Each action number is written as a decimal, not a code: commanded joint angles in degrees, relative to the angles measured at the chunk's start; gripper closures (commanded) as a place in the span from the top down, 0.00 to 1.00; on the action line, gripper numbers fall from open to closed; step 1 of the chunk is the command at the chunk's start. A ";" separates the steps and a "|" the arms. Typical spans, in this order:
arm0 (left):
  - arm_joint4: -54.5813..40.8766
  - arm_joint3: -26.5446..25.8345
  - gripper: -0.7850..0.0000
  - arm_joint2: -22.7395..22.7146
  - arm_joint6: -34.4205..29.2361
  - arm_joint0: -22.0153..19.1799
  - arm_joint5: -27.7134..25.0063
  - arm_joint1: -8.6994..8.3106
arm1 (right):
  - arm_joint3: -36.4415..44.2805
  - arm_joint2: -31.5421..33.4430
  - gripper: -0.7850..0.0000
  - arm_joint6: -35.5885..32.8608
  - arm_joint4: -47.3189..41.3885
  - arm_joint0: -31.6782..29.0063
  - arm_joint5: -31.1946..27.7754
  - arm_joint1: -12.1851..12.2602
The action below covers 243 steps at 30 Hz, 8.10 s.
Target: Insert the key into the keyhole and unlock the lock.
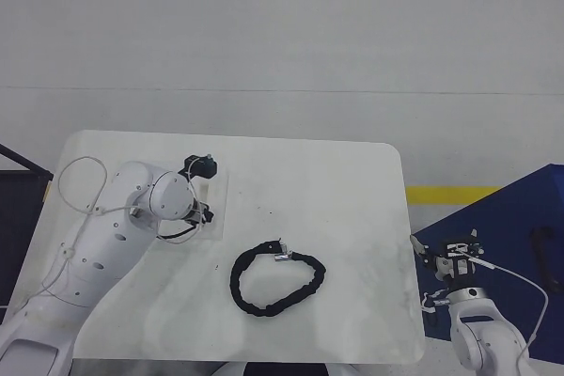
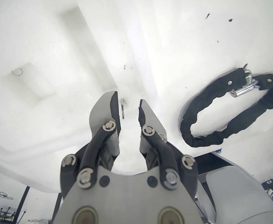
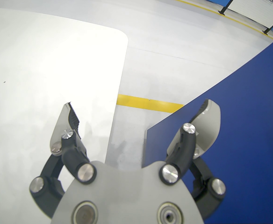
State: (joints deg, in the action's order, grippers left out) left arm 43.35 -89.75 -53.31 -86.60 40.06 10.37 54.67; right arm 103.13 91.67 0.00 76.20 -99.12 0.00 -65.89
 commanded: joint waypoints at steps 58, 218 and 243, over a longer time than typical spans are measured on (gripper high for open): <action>-6.73 -5.06 0.00 -13.01 4.24 4.73 11.55 -2.44 | 0.00 0.00 1.00 0.00 0.00 0.00 0.00 0.00; -81.08 -1.77 0.00 -42.90 19.82 37.04 -17.77 -2.86 | -6.88 -53.47 0.88 -80.87 -18.70 51.92 -15.86 -6.43; -81.08 -1.77 0.00 -42.90 19.82 37.04 -17.77 -2.86 | -15.53 -60.07 0.44 -82.19 -15.73 57.43 -13.86 -10.51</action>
State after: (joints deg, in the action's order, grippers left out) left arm -37.73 -91.52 -96.21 -66.78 77.10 -7.40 51.80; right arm 87.87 31.64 -82.08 60.55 -41.78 -13.97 -76.29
